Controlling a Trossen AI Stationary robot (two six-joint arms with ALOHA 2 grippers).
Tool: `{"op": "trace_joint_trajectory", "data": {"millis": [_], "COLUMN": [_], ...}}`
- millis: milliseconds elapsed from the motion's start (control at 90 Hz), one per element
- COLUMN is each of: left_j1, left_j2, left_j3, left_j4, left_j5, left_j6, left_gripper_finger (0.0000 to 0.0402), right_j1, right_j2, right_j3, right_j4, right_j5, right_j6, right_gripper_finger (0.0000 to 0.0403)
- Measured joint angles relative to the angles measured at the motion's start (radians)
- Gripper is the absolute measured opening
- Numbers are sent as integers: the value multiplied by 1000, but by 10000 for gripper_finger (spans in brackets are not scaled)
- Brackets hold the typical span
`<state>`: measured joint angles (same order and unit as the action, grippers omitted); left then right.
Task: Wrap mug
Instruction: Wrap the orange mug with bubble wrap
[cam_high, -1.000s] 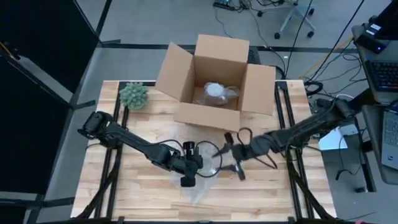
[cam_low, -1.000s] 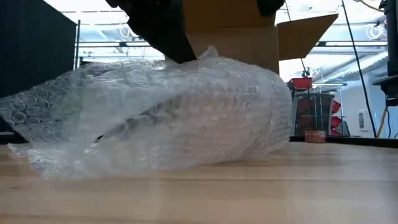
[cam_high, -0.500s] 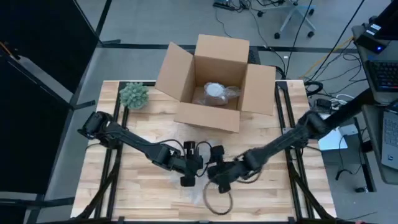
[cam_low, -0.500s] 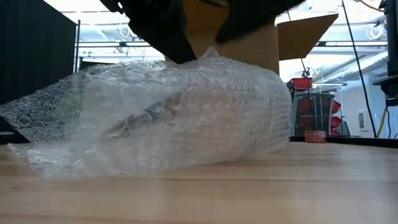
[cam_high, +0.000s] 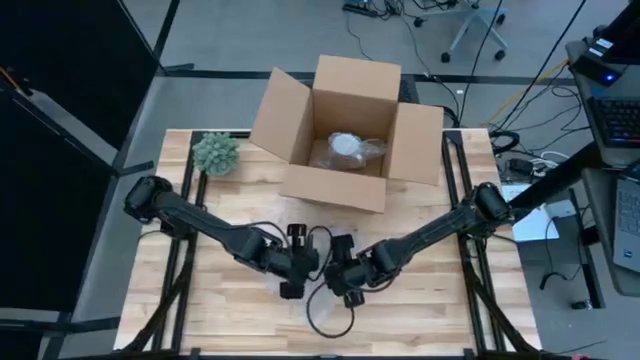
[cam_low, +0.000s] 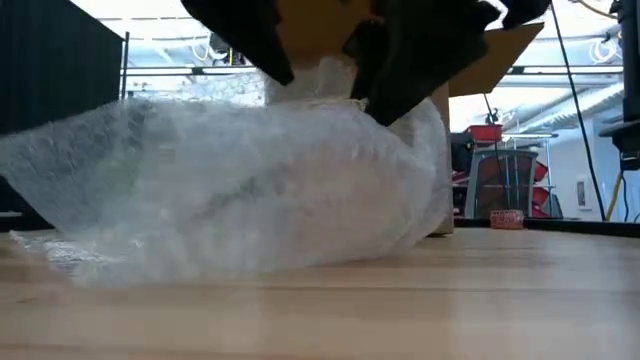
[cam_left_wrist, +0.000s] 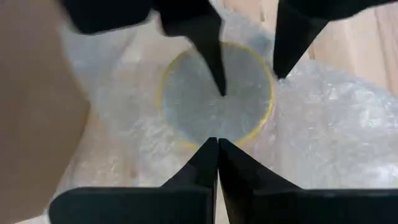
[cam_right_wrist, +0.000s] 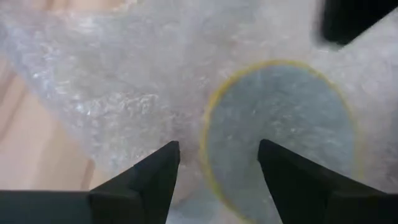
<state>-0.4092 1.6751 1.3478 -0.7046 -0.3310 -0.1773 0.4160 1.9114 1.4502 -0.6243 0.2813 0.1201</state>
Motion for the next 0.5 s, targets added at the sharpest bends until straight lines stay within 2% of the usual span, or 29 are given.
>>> {"op": "trace_joint_trajectory", "data": {"millis": [167,311,500], "left_j1": [-33,-55,-64], "left_j2": [-91,-156,-198], "left_j3": [-5,-47,-202], "left_j4": [-147,-202,-83], "left_j5": [-47,-112,-116], "left_j6": [-47,-99,-131], "left_gripper_finger": [0,0,0], "right_j1": [-4,-5,-10], "right_j2": [7,29,57], "right_j3": [-20,-35,-34], "right_j4": [62,101,123], "right_j5": [-21,-24,-65], "right_j6": [4,4,14], "right_gripper_finger": [209,209,209]}}
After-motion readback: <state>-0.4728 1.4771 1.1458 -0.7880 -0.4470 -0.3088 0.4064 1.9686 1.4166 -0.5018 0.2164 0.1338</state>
